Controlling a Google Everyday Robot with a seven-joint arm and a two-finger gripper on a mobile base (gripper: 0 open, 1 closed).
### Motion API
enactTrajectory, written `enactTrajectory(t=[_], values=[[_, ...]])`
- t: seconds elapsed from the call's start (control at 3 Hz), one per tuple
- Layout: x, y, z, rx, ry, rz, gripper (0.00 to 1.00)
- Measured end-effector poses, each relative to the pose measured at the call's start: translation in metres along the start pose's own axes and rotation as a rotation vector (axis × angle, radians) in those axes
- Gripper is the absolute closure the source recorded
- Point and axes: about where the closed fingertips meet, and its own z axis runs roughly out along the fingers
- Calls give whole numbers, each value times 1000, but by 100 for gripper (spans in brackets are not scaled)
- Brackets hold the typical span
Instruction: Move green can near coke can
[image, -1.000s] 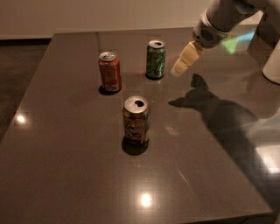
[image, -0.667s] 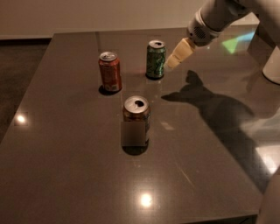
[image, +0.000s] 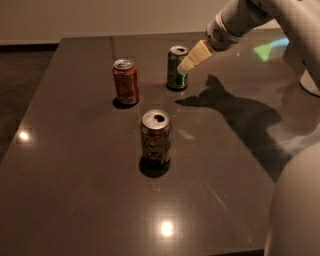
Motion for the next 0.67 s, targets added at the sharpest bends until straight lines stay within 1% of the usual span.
enactTrajectory(t=[0.33,0.67], values=[[-9,2,12,-28,-20,9,0],[-16,7,22,-53,-32,5,0]])
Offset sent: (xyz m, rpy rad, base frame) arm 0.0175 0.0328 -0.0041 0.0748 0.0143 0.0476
